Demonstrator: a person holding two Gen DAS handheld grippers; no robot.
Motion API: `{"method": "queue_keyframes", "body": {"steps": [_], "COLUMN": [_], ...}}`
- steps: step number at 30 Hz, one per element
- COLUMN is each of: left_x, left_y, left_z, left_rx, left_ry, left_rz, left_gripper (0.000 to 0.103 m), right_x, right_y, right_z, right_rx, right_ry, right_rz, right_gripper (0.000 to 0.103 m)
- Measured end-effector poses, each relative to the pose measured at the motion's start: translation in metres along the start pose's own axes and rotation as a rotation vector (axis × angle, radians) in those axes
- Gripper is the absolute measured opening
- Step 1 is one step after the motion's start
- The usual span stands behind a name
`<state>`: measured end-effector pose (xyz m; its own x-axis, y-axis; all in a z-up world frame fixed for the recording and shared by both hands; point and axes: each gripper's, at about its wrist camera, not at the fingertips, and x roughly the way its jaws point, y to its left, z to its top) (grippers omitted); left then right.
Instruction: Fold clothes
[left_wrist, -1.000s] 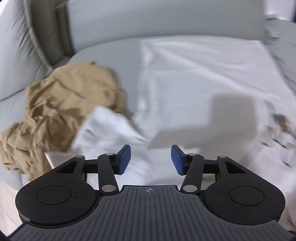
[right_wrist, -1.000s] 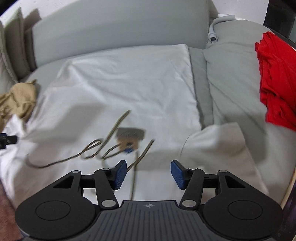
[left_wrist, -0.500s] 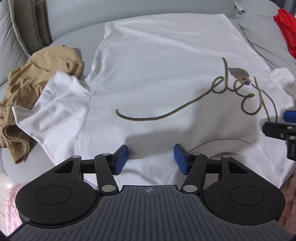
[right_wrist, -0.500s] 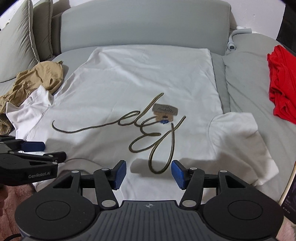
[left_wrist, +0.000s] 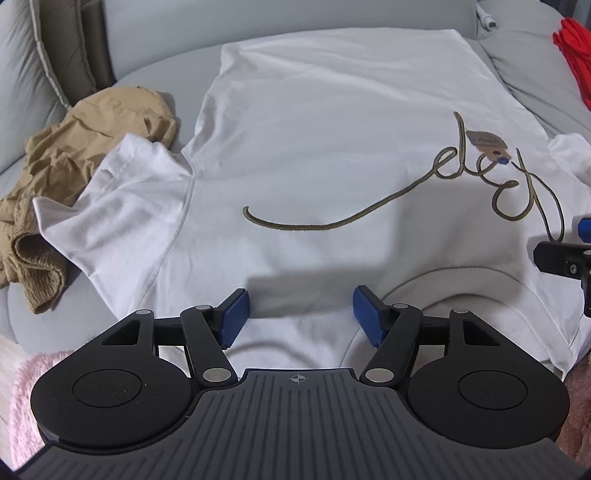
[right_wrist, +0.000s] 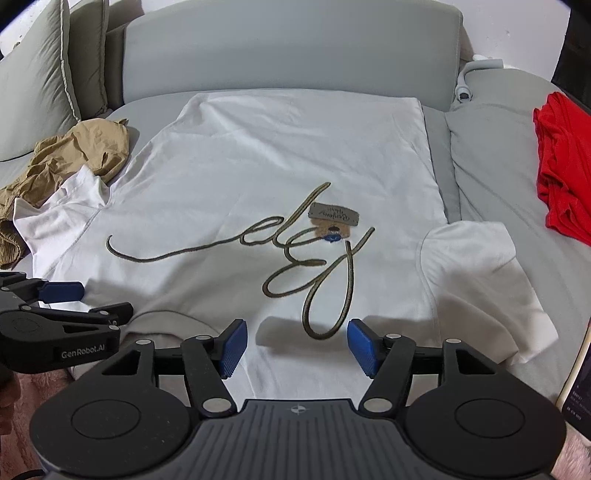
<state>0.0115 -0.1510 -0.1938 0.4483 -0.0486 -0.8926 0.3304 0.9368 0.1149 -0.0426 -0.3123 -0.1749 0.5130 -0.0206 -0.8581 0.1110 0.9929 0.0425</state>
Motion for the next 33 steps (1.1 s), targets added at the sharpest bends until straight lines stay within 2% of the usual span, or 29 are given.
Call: {"method": "queue_keyframes", "body": {"steps": [20,24,33], "left_x": [-0.003,-0.004,-0.004], "left_y": [-0.005,-0.004,-0.008], "left_z": [-0.004,-0.005,-0.008], "left_rx": [0.011,0.024,0.032], "left_ry": [-0.013,-0.018,-0.038], "left_rz": [0.022,0.026,0.045], "left_gripper": [0.068,0.068,0.068], "right_x": [-0.002,0.006,0.013], "right_y": [-0.005,-0.007,-0.011], "right_z": [-0.006,-0.009,-0.021], "right_rx": [0.023,0.027,0.027], "right_ry": [-0.010,0.016,0.026], "right_rz": [0.000,-0.006,-0.021], "right_gripper": [0.062,0.062,0.069]}}
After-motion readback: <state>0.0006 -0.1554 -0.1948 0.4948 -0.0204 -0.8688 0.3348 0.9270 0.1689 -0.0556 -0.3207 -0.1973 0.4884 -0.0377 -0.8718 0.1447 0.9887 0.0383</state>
